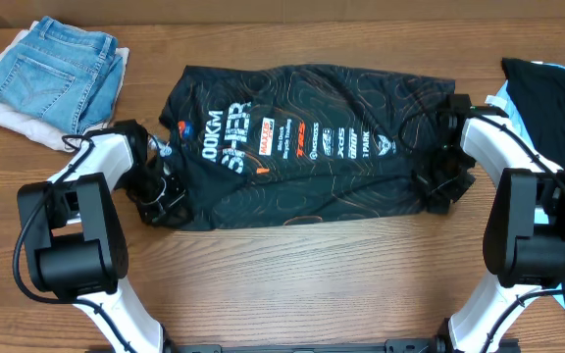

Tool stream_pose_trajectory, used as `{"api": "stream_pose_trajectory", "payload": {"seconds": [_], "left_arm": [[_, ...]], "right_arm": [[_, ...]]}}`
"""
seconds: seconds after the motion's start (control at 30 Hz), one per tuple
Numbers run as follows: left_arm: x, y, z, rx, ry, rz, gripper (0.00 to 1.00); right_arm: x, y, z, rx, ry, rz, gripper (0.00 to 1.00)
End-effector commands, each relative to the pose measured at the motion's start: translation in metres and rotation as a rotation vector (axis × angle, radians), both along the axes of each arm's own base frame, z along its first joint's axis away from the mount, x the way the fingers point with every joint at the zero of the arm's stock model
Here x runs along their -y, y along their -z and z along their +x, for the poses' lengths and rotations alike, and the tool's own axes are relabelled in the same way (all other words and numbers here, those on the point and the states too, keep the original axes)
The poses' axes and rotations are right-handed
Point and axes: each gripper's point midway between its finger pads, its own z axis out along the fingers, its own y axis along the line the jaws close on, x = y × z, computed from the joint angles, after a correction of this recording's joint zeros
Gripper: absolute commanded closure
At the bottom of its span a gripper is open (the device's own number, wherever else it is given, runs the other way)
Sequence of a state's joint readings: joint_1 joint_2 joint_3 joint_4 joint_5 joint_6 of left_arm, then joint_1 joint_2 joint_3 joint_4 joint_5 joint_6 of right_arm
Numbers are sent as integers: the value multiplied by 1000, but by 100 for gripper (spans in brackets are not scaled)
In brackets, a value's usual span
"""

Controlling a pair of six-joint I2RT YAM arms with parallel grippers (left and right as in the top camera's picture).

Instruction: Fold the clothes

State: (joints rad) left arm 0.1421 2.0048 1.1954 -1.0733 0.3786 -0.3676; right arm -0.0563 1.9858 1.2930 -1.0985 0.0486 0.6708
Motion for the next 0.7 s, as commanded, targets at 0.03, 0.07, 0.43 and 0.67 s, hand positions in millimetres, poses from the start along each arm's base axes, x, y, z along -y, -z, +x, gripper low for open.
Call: {"api": "stream_pose_trajectory", "payload": {"seconds": [0.03,0.07,0.43,0.67], "left_arm": [[-18,29,-51,-221,38,115,96],[-17,26,-54,-235,39,110,96],[-9,-11,-79,-153,-12,111,96],[-10,-42,-78,-55,-29,134,96]], "right_arm": [[0,10,-25,-97,25,-1,96],[1,9,-27,-105,37,-6,96],[11,-26,-50,-146,131,-99,96],[15,-39,-61,-164,167,-137,96]]}}
